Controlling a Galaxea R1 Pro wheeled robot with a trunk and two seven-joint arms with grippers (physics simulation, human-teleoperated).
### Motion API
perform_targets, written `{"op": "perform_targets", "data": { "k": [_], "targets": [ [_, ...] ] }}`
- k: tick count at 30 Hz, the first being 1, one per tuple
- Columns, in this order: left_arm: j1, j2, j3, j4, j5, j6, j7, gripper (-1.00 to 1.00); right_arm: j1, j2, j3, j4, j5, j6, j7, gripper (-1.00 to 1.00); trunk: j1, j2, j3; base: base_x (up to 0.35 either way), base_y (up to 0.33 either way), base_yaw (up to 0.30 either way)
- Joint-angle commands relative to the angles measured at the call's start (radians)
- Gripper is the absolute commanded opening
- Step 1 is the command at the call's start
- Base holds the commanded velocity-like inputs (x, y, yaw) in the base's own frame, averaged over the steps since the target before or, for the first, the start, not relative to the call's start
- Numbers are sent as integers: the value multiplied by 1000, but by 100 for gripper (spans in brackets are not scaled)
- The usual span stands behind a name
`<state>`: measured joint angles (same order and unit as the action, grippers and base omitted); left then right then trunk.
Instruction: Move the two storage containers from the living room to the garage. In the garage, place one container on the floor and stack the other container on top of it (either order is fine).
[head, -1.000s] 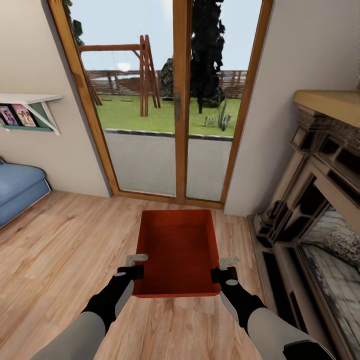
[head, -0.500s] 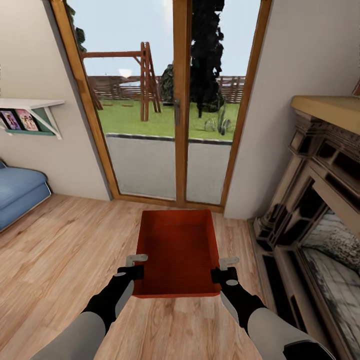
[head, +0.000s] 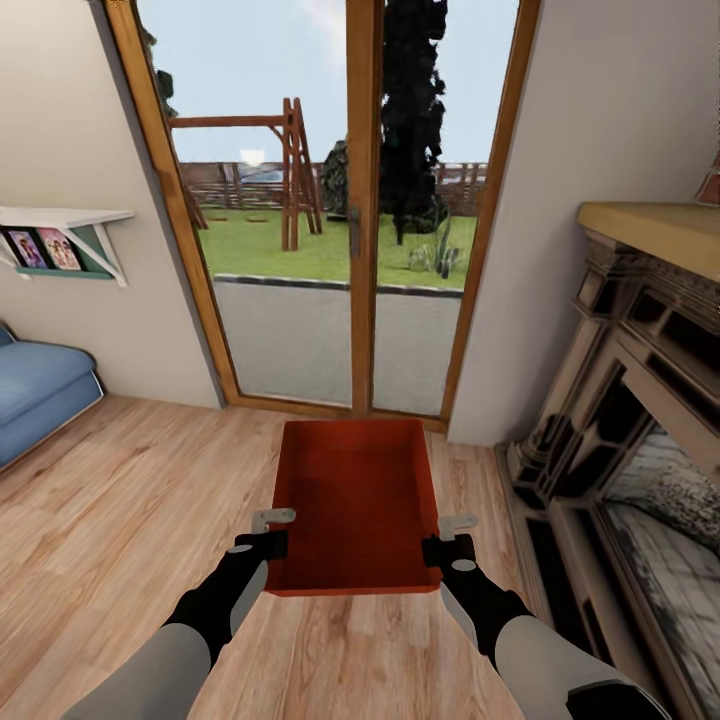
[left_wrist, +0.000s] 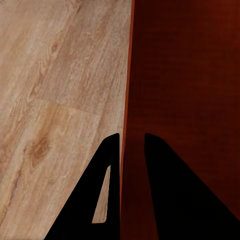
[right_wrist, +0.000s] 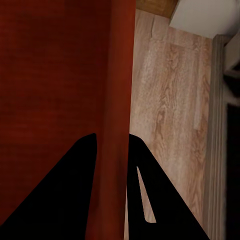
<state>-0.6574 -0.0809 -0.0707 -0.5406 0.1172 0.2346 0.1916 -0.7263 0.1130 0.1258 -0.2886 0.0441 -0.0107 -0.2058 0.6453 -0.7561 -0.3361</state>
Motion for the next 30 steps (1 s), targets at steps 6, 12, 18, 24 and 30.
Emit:
{"op": "perform_targets", "data": {
  "k": [6,12,18,24,30],
  "targets": [
    [-1,4,15,-5,-12,8,16,-100,-1,-1,-14,1,6,-2,-7,-100,0,-1,9,0,0,0],
    [-1,4,16,-4,-12,8,16,-100,-1,-1,-14,1,6,-2,-7,-100,0,-1,18,0,0,0],
    [-1,4,16,-4,-12,8,16,-100,-1,-1,-14,1,6,-2,-7,-100,0,-1,28,0,0,0],
    [-1,4,16,-4,-13,8,16,-100,-1,-1,-14,1,6,-1,-7,-100,0,-1,36,0,0,0],
    [-1,4,17,-4,-13,8,16,-100,-1,-1,-14,1,7,-1,-7,-100,0,-1,39,0,0,0]
  ]
}}
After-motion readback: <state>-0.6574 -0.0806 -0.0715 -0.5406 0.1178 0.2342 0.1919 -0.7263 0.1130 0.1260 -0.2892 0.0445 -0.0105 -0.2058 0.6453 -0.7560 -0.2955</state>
